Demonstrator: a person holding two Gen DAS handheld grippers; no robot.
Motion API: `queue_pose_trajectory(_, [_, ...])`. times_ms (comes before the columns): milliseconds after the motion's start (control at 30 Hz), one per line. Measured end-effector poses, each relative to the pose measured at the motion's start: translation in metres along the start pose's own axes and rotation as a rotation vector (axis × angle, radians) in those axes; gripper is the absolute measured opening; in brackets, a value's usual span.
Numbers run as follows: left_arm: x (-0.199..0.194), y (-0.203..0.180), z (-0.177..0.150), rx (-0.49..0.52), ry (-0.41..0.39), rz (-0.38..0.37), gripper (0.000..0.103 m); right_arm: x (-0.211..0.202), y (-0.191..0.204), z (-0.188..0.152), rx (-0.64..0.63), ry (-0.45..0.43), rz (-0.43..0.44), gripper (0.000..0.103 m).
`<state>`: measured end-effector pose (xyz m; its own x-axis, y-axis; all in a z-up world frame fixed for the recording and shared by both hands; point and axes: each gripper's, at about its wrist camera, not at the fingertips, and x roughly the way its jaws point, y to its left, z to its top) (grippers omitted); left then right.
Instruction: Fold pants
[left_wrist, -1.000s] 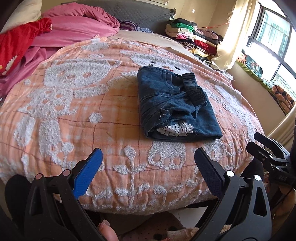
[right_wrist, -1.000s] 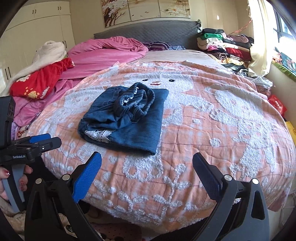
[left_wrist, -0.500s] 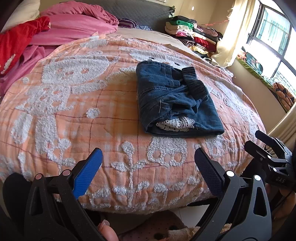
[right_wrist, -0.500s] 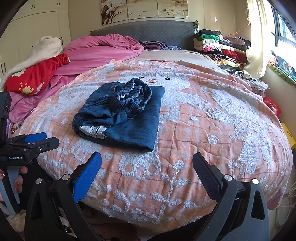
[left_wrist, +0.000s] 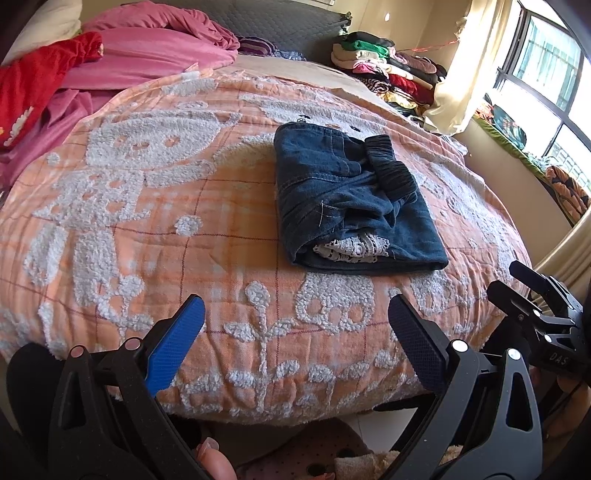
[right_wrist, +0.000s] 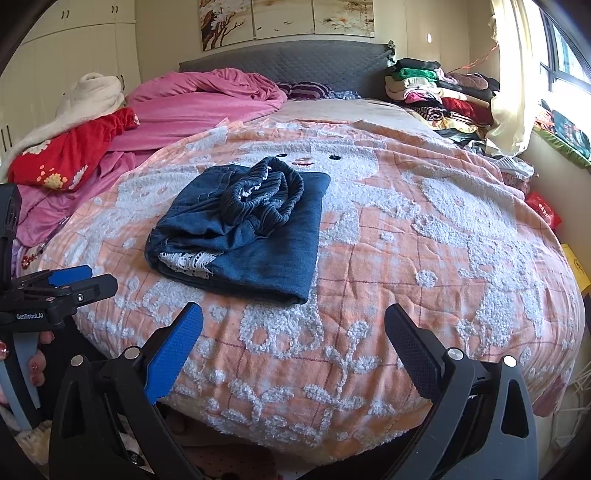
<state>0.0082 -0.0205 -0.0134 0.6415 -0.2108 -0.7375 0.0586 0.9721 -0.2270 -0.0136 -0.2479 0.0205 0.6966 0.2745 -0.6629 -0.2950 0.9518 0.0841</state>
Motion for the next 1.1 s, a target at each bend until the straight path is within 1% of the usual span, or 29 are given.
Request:
queue_pose_trajectory(567, [-0.0027, 0.001, 0.0015, 0.006, 0.004, 0.007, 0.093, 0.0019, 0.0042, 0.0, -0.003, 0.012, 0.008, 0.098])
queue_pose_trajectory(1100, [-0.0029, -0.0001, 0.0012, 0.005, 0.008, 0.001, 0.093, -0.0006, 0.0025, 0.0018, -0.004, 0.002, -0.007, 0.098])
